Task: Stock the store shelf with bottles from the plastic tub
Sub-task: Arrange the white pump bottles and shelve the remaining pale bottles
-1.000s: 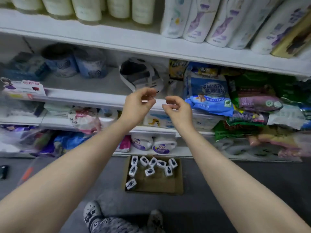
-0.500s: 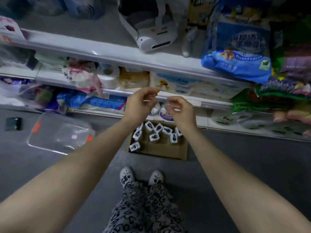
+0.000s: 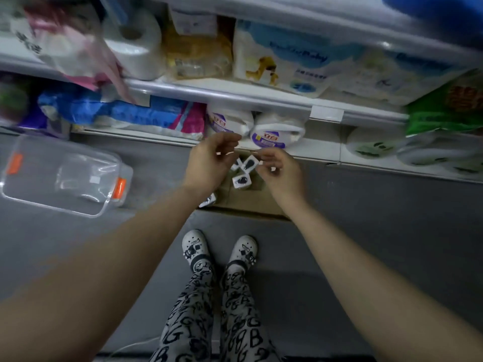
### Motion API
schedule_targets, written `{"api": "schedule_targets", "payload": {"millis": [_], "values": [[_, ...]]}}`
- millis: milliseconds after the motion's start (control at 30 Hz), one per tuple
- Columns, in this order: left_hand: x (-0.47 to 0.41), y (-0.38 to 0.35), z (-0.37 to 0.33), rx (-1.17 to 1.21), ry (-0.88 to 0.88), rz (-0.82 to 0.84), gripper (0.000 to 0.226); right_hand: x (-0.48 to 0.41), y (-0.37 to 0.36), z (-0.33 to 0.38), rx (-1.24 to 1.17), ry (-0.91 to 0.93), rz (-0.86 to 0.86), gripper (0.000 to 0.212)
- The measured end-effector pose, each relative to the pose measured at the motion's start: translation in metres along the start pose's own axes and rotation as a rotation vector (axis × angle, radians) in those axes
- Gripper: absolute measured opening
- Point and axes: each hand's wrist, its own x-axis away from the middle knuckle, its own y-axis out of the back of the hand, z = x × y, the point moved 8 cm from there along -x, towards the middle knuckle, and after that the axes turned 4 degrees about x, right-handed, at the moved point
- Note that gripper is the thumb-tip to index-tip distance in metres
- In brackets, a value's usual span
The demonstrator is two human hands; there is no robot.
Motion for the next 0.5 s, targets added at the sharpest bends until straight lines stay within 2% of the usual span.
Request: {"api": "schedule_targets", "payload": {"millis": [233,500], "values": [[-0.012,-0.044,0.104,-0.026,0.109,0.081,0.038,-0.012,-0.056,-0.095,0.052,-0.121,0.072,0.031],[-0.029,-0.087,0.208,-0.087,0.139,0.166,0.046,-0.039,-0.100,-0.177,0.102,-0.181,0.130,0.031]]}}
